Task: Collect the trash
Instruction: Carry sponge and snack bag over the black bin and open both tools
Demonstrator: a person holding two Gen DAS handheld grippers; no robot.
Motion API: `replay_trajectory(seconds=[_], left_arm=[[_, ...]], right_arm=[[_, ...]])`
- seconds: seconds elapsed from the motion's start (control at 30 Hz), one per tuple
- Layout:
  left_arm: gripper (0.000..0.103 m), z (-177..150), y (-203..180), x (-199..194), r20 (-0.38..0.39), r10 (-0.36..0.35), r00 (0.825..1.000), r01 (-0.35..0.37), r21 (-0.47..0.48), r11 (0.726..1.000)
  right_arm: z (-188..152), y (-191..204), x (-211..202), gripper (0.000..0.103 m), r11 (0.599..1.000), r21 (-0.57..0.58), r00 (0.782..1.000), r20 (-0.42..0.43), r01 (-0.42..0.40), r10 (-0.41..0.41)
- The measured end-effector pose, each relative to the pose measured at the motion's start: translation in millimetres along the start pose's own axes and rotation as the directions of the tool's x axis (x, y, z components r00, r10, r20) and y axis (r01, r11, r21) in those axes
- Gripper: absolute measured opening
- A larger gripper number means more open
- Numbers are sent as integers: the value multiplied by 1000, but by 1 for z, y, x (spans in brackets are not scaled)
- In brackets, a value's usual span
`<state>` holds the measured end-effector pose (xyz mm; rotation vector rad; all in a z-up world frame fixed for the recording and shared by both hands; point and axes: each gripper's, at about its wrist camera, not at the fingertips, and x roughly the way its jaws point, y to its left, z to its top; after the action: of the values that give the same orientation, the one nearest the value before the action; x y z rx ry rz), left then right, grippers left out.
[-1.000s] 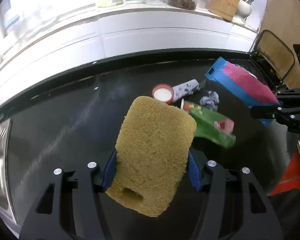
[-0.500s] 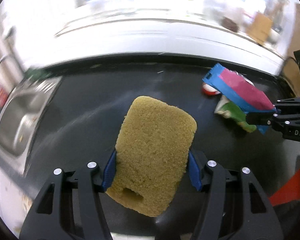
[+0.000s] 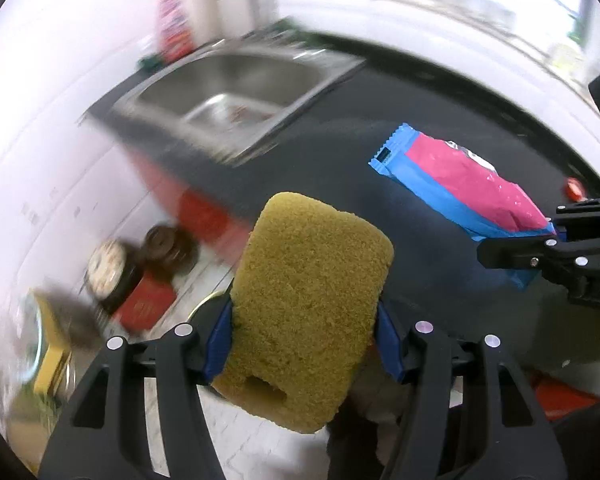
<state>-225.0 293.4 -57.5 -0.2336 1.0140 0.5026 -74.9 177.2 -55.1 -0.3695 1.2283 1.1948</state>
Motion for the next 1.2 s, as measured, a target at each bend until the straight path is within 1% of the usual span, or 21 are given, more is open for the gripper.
replay_trajectory(seconds=[0.1, 0.17, 0.27, 0.37, 0.43, 0.5, 0.57, 0.7, 0.73, 0.77, 0.8, 0.83, 0.93, 1.03, 1.1, 1.2], left_arm=[[59, -26, 44, 10, -33, 40, 999, -43, -83, 996], [59, -43, 72, 19, -47, 48, 998, -54, -144, 988], [60, -62, 105, 37, -66, 43, 997, -56, -214, 975], [60, -74, 126, 58, -78, 12, 997, -32, -261, 965], [62, -76, 133, 72, -89, -12, 996, -14, -280, 960], [62, -77, 139, 84, -93, -21, 995, -8, -296, 955], [63, -81, 146, 96, -99, -49, 994, 15, -319, 948], [66, -85, 153, 116, -115, -78, 990, 36, -326, 945], [70, -87, 154, 119, -119, -80, 990, 38, -323, 946], [72, -88, 156, 123, -125, -85, 989, 41, -321, 946], [79, -89, 157, 127, -131, -87, 988, 41, -319, 947], [85, -91, 158, 130, -139, -80, 987, 32, -318, 948], [86, -95, 164, 135, -151, -88, 985, 34, -328, 944], [89, -97, 167, 138, -150, -106, 983, 47, -352, 935], [89, -97, 165, 139, -153, -106, 982, 46, -349, 936], [89, -93, 161, 137, -156, -94, 983, 37, -333, 942]], right_arm=[[14, 30, 43, 12, 999, -32, 996, -77, -35, 33], [22, 45, 70, 12, 998, -39, 992, -120, -46, 41], [32, 65, 113, 12, 998, -36, 982, -183, -54, 46], [43, 73, 150, 12, 998, -36, 972, -233, -43, 33], [51, 79, 182, 12, 998, -48, 960, -279, -34, 19], [57, 82, 200, 12, 998, -62, 952, -305, -21, 1], [56, 83, 209, 12, 998, -62, 948, -317, -15, -6], [58, 86, 229, 13, 998, -70, 937, -349, 0, -24], [58, 86, 230, 17, 997, -76, 934, -356, 4, -31], [60, 87, 235, 35, 997, -77, 931, -364, 11, -39], [61, 90, 241, 59, 997, -72, 929, -369, 12, -38], [63, 91, 242, 64, 997, -73, 932, -361, 14, -39], [65, 95, 243, 65, 996, -84, 933, -356, 15, -44], [66, 97, 240, 65, 997, -74, 936, -349, 15, -40], [63, 96, 234, 65, 998, -66, 936, -349, 16, -38], [62, 97, 217, 65, 998, -56, 943, -331, 8, -27]])
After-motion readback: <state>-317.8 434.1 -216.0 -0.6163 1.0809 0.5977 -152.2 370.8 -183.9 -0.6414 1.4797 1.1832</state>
